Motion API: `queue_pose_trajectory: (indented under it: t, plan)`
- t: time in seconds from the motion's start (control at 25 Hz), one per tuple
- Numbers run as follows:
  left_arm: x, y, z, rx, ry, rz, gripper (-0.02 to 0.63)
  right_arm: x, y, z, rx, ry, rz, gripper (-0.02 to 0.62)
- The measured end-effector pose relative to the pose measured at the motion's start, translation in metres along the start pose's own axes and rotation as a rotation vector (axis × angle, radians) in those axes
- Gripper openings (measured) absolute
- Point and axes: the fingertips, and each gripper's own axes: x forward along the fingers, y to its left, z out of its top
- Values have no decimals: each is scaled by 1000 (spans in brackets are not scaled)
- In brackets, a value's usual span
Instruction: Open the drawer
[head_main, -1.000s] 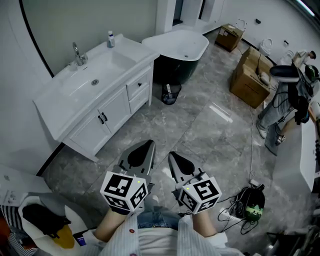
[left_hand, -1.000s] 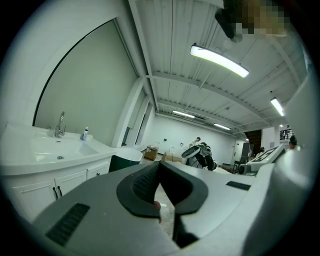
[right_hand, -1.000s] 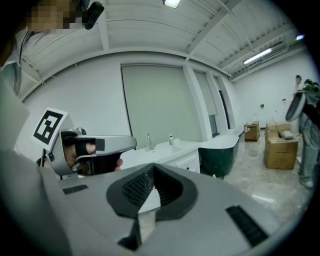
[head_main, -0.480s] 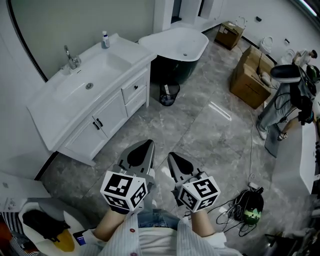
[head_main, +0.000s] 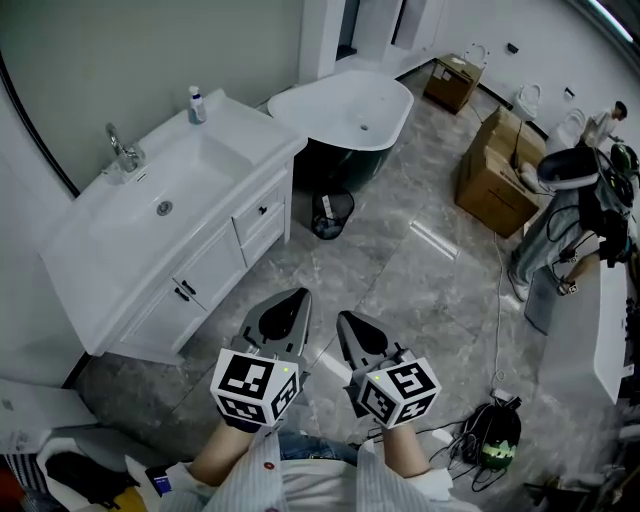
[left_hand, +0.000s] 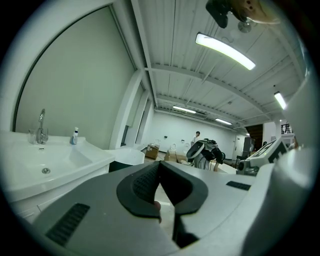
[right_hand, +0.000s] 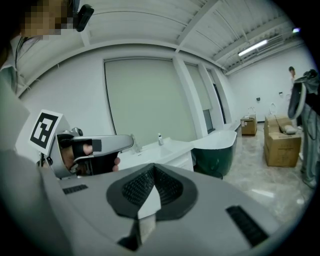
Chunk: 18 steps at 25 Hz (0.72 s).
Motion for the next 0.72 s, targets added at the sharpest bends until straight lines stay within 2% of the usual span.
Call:
queue_pose_trajectory:
  t: [0.48,0.72]
  plan:
    - [59,84,21,19,-6,69,17,98,-28,30,-2,3,40,9]
    - [76,107,24,15,-3,110,17,127,-43,35,8,26,69,9]
